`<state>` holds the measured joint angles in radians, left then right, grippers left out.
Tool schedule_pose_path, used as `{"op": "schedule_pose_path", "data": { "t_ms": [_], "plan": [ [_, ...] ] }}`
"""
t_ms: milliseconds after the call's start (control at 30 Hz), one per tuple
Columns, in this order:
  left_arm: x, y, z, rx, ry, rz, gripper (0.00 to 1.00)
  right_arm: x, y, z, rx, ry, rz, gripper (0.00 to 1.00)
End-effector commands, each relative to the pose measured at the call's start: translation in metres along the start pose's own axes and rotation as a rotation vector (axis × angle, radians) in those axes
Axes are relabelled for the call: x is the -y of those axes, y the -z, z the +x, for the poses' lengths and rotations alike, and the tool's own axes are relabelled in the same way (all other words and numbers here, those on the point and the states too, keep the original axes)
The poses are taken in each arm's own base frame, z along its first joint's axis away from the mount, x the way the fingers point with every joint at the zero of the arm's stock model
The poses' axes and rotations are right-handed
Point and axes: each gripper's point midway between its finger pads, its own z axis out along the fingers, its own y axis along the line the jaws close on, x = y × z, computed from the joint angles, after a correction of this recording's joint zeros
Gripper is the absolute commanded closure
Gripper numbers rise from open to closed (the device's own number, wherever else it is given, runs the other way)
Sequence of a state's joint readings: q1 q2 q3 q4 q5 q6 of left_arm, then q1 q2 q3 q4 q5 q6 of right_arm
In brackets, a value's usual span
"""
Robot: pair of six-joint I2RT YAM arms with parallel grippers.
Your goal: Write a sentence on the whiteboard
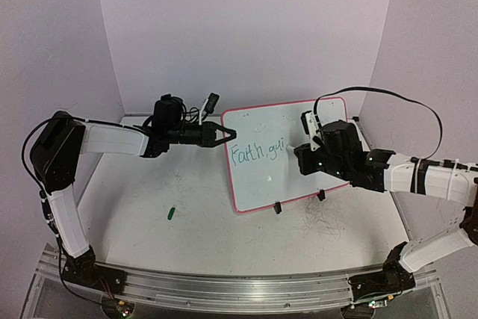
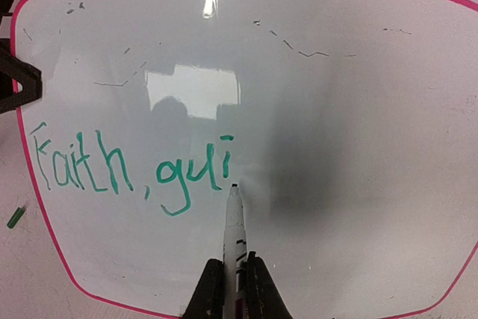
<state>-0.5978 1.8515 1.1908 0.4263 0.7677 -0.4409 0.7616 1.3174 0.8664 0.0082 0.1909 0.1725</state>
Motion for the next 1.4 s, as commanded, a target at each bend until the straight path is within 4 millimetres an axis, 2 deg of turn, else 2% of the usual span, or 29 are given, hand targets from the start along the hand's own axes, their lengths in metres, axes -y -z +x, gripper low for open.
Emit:
{"op": "schedule_pose_path", "data": {
  "t_ms": [0,267,700,1033,1367],
  "plan": [
    [-0.019,0.006,0.004,-0.008,0.027,-0.116,1.00,0.002,-0.001,-0.009,0.044,-0.013,0.002,1.00],
    [-0.018,0.007,0.004,-0.006,0.024,-0.120,1.00,0.002,-0.006,-0.008,0.037,-0.016,0.005,1.00],
    [-0.017,0.006,0.003,-0.008,0.025,-0.114,1.00,0.016,-0.013,-0.011,0.049,-0.046,0.094,1.00],
    [-0.018,0.005,0.004,-0.010,0.025,-0.114,1.00,0.009,-0.017,-0.023,0.078,-0.036,0.066,1.00],
    [-0.017,0.005,0.003,-0.009,0.021,-0.110,1.00,0.001,-0.018,-0.019,0.066,-0.031,0.016,1.00]
  ]
}}
